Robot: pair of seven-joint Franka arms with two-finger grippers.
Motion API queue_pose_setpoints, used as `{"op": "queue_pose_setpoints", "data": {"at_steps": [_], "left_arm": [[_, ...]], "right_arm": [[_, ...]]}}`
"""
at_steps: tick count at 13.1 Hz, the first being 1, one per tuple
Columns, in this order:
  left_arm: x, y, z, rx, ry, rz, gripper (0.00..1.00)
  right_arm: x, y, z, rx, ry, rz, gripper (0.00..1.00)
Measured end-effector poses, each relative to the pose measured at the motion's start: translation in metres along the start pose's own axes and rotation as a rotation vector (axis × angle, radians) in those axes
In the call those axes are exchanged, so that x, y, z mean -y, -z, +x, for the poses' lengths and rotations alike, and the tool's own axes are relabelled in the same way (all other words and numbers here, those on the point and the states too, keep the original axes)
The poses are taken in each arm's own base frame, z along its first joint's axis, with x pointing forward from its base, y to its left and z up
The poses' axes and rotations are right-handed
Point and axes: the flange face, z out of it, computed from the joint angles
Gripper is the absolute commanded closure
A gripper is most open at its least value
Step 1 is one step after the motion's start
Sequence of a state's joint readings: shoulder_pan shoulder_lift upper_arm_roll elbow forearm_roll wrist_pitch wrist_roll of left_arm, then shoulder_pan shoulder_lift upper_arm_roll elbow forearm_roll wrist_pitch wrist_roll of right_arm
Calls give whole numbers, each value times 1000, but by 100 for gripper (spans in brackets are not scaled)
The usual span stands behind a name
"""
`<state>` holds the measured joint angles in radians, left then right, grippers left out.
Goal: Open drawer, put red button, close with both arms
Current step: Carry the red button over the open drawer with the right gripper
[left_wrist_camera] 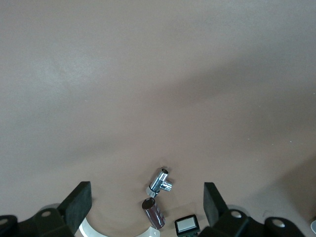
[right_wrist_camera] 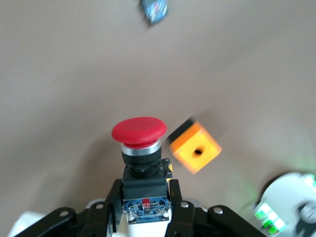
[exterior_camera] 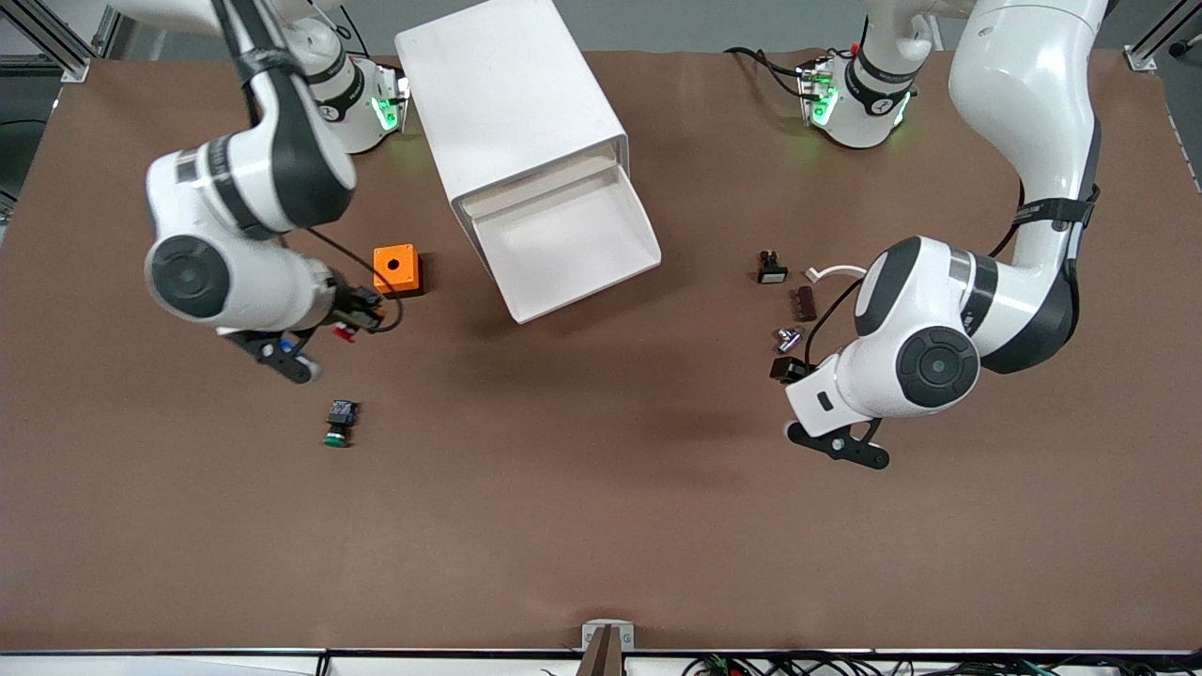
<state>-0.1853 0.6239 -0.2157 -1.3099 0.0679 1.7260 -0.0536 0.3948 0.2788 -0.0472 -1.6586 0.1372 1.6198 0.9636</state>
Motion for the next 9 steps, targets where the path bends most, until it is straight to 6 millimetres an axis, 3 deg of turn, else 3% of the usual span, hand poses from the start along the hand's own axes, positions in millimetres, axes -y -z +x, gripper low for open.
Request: {"op": "queue_pose_setpoints", "data": {"at_steps": [2,4,9], "left_arm": [[-4,-1,0,1,-5,1,0],[-8,-1,0,-3,-3,2,0],[-15,0,2,-16,42,2,0]], "right_arm": [[40,-2,-71,20,-100,23,74],[66,-5,-122,40,-184,57,75],[100,-16,-171,42,-345,153,76]]}}
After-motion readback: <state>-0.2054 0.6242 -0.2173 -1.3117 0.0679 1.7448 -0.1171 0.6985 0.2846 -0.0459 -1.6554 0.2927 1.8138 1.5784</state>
